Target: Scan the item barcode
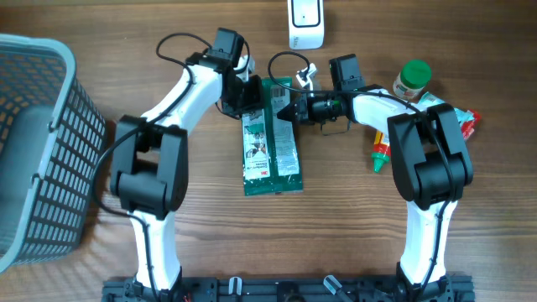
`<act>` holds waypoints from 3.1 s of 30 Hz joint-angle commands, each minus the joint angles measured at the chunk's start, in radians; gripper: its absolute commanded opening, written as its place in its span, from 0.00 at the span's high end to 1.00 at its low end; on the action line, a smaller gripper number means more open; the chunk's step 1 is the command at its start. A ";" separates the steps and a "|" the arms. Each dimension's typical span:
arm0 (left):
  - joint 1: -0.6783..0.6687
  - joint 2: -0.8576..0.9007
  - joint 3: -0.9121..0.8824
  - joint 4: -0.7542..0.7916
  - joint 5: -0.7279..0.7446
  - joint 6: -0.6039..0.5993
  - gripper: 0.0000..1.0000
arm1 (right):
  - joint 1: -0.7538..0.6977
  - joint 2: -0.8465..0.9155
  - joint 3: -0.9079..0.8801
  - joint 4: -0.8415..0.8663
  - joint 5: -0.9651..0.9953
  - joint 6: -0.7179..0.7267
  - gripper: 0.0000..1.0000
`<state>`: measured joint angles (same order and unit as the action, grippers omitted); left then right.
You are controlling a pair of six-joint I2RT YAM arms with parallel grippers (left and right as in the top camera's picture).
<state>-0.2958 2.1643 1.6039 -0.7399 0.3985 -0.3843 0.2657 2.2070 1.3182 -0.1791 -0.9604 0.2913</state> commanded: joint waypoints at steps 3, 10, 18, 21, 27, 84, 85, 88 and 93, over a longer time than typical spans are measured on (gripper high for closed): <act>0.003 0.125 -0.018 0.014 0.001 -0.063 0.96 | 0.001 0.016 0.010 -0.023 -0.014 0.005 0.96; 0.003 0.156 -0.018 0.019 0.002 -0.074 0.96 | -0.003 0.016 0.010 -0.270 -0.026 -0.003 0.56; 0.003 0.156 -0.018 0.029 0.006 -0.096 0.96 | 0.033 0.016 0.008 -0.350 -0.024 0.093 0.54; 0.003 0.156 -0.018 0.029 0.014 -0.095 0.96 | 0.090 0.016 0.008 -0.068 -0.026 0.322 0.64; 0.003 0.156 -0.018 0.026 0.021 -0.095 0.96 | 0.198 0.016 0.008 0.196 0.018 0.473 0.69; 0.358 -0.109 0.037 -0.016 -0.034 0.040 0.93 | 0.319 -0.186 0.211 -0.445 0.296 0.015 0.34; 0.375 -0.113 0.037 -0.012 -0.033 0.040 0.90 | 0.361 -0.173 0.211 -0.472 0.296 -0.001 0.40; 0.396 -0.113 0.037 -0.012 -0.033 0.040 0.89 | 0.406 -0.140 0.224 -0.620 0.296 -0.142 0.44; 0.396 -0.113 0.037 -0.017 -0.033 0.040 0.90 | 0.402 -0.120 0.227 -0.830 0.481 -0.226 0.40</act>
<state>0.0891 2.0850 1.6375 -0.7570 0.3782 -0.3565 0.6708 2.0609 1.5330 -0.9798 -0.6033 0.1127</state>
